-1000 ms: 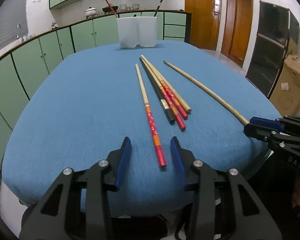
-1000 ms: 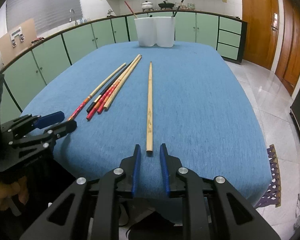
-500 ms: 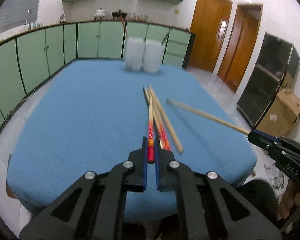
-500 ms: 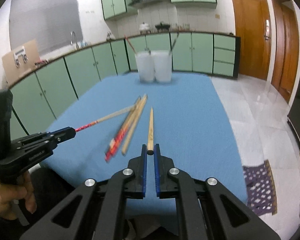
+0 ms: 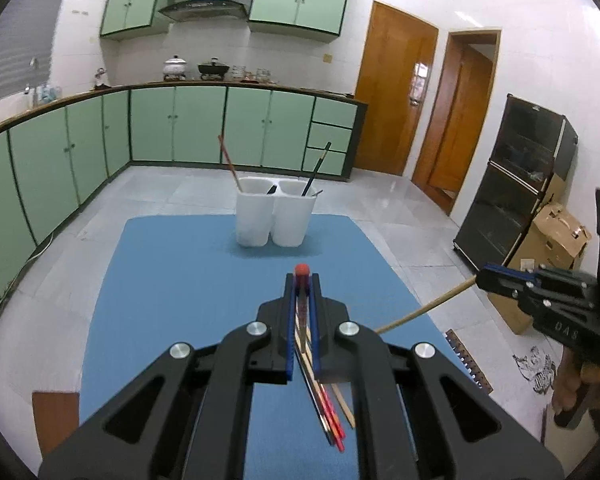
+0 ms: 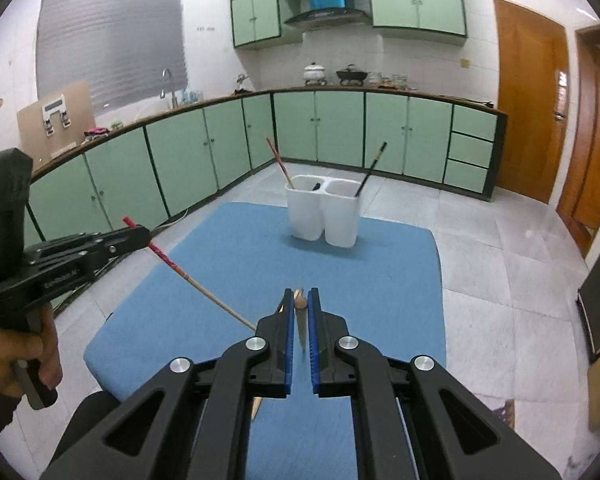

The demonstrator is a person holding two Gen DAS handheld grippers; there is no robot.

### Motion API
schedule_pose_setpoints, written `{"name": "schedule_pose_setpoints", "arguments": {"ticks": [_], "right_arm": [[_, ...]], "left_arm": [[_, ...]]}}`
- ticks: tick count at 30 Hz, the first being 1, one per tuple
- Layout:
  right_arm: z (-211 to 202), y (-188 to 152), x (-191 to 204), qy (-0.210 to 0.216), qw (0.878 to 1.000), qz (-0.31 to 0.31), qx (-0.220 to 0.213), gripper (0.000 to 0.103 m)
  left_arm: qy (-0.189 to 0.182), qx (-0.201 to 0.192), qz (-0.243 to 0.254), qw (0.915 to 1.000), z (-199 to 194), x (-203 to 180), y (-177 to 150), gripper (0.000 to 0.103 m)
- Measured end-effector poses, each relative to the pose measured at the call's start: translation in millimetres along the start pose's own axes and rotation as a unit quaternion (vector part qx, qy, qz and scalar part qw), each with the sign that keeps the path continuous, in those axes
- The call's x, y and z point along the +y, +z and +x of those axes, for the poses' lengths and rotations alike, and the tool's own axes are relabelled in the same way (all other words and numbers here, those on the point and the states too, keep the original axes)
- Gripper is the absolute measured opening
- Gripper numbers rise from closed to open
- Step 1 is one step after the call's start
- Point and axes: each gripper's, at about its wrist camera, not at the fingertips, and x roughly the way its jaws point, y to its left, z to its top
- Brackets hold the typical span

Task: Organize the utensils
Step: 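Lift and carry both chopsticks to the white utensil holder, then open both tools to drop the chopsticks into the holder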

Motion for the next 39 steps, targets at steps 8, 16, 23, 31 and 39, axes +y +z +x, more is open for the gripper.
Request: {"name": "schedule_pose_setpoints", "arguments": {"ticks": [8,16,23,31,39], "right_arm": [[30.4,83.6,-6.6,-0.006,0.999,-0.022,0.025,0.006],[48.9,190.2,-20.9,-0.019,0.999,-0.009,-0.027,0.006],[122.9,230.7,-46.3,-0.051,0.998,0.006,-0.038,0.006],[200.8,193.8,-71.2,-0.047,0.998,0.032,0.017,0.007],[137.2,151.1,-69.1,-0.052,0.998,0.020,-0.031,0.025]], "left_arm": [[0.001,0.002,0.016,0.9999,38.9,17.6,83.0,0.005],[0.025,-0.052,0.003,0.9983,76.2,35.7,185.0,0.005],[0.052,-0.047,0.004,0.9976,151.7,45.3,216.5,0.005],[0.054,0.005,0.003,0.9985,207.7,62.4,185.1,0.007],[0.045,-0.012,0.020,0.9987,152.6,66.9,159.7,0.063]]}}
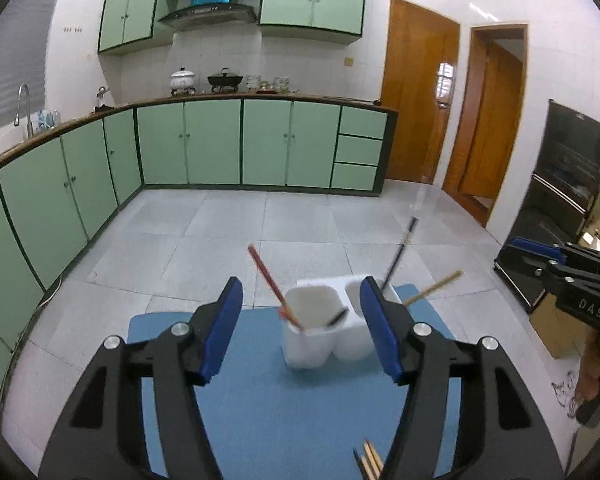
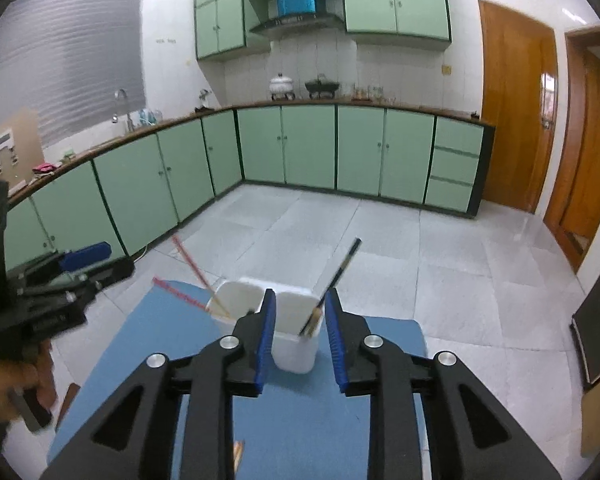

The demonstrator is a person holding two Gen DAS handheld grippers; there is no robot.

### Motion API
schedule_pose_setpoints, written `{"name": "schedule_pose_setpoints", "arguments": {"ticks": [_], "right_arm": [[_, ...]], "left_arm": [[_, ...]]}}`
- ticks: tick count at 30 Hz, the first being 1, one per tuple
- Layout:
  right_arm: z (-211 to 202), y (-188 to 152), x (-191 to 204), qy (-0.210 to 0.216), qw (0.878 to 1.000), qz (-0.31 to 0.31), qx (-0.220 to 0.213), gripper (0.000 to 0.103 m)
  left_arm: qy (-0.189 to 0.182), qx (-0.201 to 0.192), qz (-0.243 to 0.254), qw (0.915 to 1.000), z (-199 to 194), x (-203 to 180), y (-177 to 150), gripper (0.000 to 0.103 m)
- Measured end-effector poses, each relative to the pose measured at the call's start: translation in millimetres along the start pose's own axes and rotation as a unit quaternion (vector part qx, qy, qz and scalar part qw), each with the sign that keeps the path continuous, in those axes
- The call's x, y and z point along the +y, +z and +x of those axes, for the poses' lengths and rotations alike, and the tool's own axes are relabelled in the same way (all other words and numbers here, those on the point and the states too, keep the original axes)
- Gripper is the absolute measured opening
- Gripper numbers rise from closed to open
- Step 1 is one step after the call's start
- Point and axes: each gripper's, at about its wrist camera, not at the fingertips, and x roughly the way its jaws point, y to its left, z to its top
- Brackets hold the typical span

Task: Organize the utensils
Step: 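Open both tools to drop the chopsticks into the holder, then withdraw both tools back toward the remaining chopsticks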

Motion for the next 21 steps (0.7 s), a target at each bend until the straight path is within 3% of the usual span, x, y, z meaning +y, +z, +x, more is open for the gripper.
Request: {"name": "schedule_pose_setpoints", "arguments": {"ticks": [2,4,9,12,16,21], "right_arm": [[-28.2,-30.1,1.3,0.009,1.000,0.002,-0.009,0.026],[-52.6,-75.2,5.9,0.018,1.000,0.002,-0.003,0.027],[-84.2,-232.8,34.0,0.027,0.998,0.004,0.062,0.027],[-93.3,-300.2,63.0,0.040,0.995,-0.012,0.090,0.027],[-91.4,-335.5,94.3,0.050,0.993,-0.031,0.106,0.027],[-71.9,-336.0,108.5,0.055,0.992,-0.044,0.106,0.027]], "left_arm": [[-0.001,-0.004,0.015,0.9999,-24.8,-4.4,-23.4,0.067],[0.001,-0.005,0.036,0.9993,-56.6,-13.2,-66.7,0.071],[0.002,0.019,0.054,0.9983,-105.5,-32.6,-185.3,0.076],[-0.003,0.052,0.038,0.9979,-122.2,-43.0,-253.4,0.076],[-0.002,0.078,0.040,0.9961,-131.0,-61.0,-315.8,0.076],[0.002,0.115,0.043,0.9924,-111.9,-70.6,-349.6,0.076]]}}
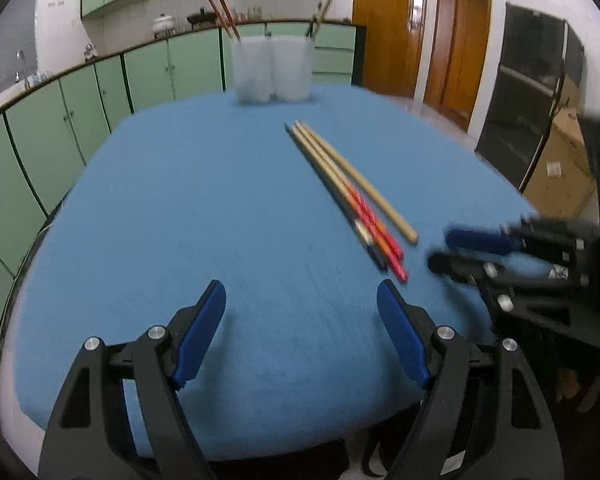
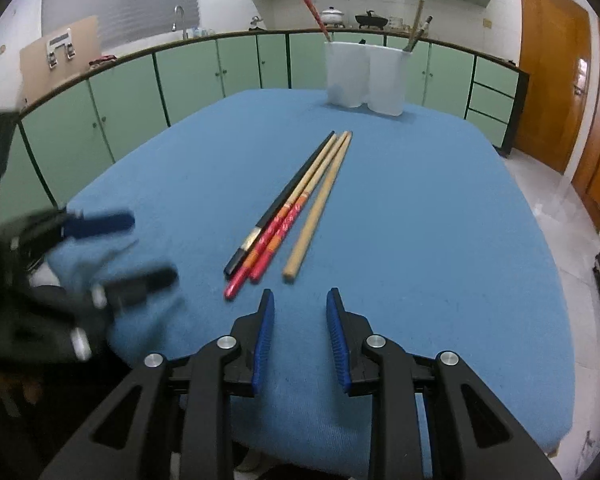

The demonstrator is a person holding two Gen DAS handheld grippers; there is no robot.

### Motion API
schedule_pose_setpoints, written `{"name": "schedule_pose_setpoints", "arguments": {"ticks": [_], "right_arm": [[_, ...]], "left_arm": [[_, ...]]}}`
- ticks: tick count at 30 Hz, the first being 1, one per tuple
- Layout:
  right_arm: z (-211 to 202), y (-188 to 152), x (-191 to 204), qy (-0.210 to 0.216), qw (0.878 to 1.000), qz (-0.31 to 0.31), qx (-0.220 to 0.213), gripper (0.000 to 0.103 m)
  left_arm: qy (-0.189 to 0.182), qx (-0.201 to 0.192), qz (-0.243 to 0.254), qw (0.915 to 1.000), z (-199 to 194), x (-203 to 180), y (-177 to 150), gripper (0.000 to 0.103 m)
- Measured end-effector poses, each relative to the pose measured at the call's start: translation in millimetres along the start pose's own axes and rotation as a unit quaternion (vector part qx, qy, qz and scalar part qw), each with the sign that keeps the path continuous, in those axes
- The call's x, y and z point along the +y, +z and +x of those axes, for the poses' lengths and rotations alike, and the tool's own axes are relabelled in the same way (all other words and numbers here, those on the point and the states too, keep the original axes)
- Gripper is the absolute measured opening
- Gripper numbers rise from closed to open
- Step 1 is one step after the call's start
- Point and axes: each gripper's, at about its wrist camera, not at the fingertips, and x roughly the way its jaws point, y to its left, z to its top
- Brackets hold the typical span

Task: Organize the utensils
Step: 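Withdraw both tools back toward the remaining chopsticks, then grasp the black chopstick with the left tool while the right grasps a wooden chopstick, then lift and carry both chopsticks to the white utensil holder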

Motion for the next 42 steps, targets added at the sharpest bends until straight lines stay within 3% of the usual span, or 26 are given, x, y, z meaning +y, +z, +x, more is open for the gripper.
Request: {"name": "schedule_pose_setpoints", "arguments": {"ticks": [5,7,16,19,21,23,30,31,32,36,42], "right_arm": [[12.9,12.0,-3.3,-0.002,1.000,-0.001,-0.005,0.025],[16.0,14.5,-12.3,-0.011,1.000,0.005,-0.006,0.008],[2.3,-2.3,-61.0,-0.030,0.998,0.057,-0.007,0.007],[-0.4,-4.8,-60.2,-0.027,0.998,0.054,-0.009,0.007],[-0.4,-5.5,-57.5,-0.028,0.998,0.048,-0.013,0.007],[-0.2,-6.0,-54.6,-0.028,0.998,0.045,-0.017,0.007],[0.1,-9.8,-49.0,-0.042,0.998,0.035,-0.029,0.007],[0.5,-8.1,-49.8,-0.041,0.998,0.037,-0.028,0.007],[-1.7,-7.0,-50.5,-0.040,0.998,0.043,-0.029,0.007],[-21.3,5.6,-53.2,-0.034,0.997,0.060,-0.041,0.006],[-73.5,50.3,-59.6,-0.023,0.994,0.075,-0.080,0.006]], "left_arm": [[0.006,-0.002,0.000,1.0000,11.5,-5.6,0.9,0.076],[0.006,-0.004,-0.003,1.0000,15.0,-9.9,2.9,0.076],[0.022,-0.025,-0.010,0.9994,30.4,-30.1,8.6,0.076],[0.031,-0.034,-0.020,0.9987,28.8,-26.4,6.6,0.060],[0.028,-0.038,-0.031,0.9984,27.8,-22.3,7.7,0.036],[0.023,-0.040,-0.038,0.9982,27.9,-19.7,9.7,0.027],[0.010,-0.045,-0.038,0.9982,32.5,-18.1,10.9,0.026],[0.006,-0.045,-0.040,0.9982,32.8,-17.1,11.4,0.022],[0.001,-0.044,-0.043,0.9981,32.5,-15.5,12.1,0.006],[-0.013,-0.043,-0.083,0.9955,19.6,-4.2,23.5,0.006],[-0.027,-0.077,-0.107,0.9910,-25.1,7.5,65.0,0.006]]}}
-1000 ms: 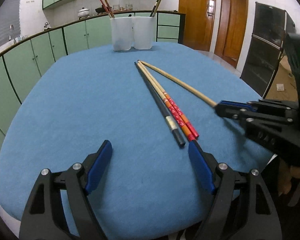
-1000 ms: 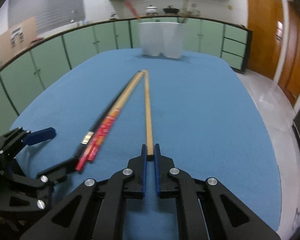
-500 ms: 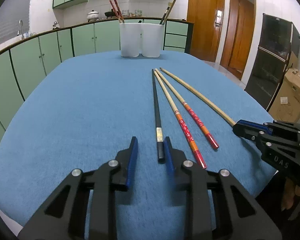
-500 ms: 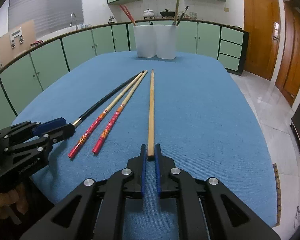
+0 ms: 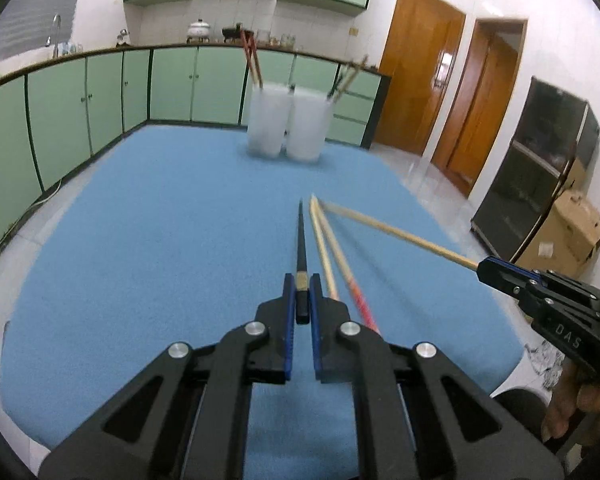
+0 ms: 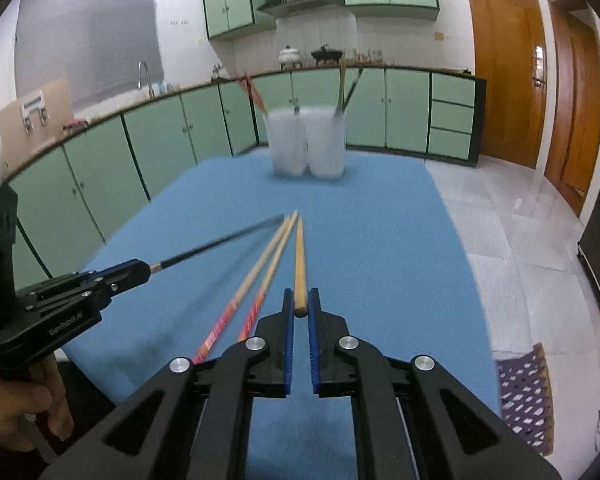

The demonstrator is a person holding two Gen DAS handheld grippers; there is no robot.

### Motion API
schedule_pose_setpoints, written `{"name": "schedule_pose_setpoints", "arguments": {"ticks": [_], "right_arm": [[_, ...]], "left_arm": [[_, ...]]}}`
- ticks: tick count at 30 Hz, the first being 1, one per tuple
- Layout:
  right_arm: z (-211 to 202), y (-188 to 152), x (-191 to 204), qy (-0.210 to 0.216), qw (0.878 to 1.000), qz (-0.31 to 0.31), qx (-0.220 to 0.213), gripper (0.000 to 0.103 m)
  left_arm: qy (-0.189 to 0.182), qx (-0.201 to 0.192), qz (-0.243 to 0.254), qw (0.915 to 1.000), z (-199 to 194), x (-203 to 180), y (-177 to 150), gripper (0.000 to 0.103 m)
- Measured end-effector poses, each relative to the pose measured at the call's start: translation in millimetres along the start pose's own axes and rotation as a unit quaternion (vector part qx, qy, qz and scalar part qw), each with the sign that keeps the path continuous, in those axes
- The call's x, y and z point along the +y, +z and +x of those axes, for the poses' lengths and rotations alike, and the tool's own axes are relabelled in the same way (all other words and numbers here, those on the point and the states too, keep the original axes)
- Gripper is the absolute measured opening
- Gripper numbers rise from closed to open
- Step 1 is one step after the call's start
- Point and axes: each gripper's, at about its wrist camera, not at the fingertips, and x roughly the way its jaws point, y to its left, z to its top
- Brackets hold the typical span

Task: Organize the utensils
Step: 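Lift and carry both chopsticks to the white utensil holder, then open both tools to drop the chopsticks into the holder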

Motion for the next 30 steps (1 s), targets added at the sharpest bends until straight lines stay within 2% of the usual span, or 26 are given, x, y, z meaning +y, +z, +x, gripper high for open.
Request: {"name": "schedule_pose_setpoints", "arguments": {"ticks": [4,9,13,19,25,30], "right_arm": [[-21.3,37.8,-1.5,0.008,1.000,0.001,-0.019,0.007],[-29.7,98.8,2.3,0.008,0.999,-0.035,-0.025,0.006],[-13.3,157.9,2.2,0.007,0.999,-0.053,-0.007,0.006],[5.8,227.7,4.8,0.015,0.998,-0.059,0.012,0.006],[24.6,293.1,18.1,0.014,0.998,-0.065,0.001,0.006],[44.4,352.4,20.0,0.004,0.998,-0.053,-0.034,0.006]], "left_arm": [[-0.006,-0.027,0.002,0.9996,-20.3,1.2,40.2,0.006],[-0.016,-0.031,0.022,0.9991,-20.5,0.7,94.3,0.006],[-0.023,-0.018,0.030,0.9991,-4.3,4.1,149.1,0.006],[-0.031,-0.007,0.056,0.9979,12.1,1.7,209.6,0.006],[-0.022,-0.038,0.080,0.9958,22.9,-10.5,280.5,0.006],[-0.006,-0.075,0.069,0.9947,36.1,-13.1,333.0,0.006]]}}
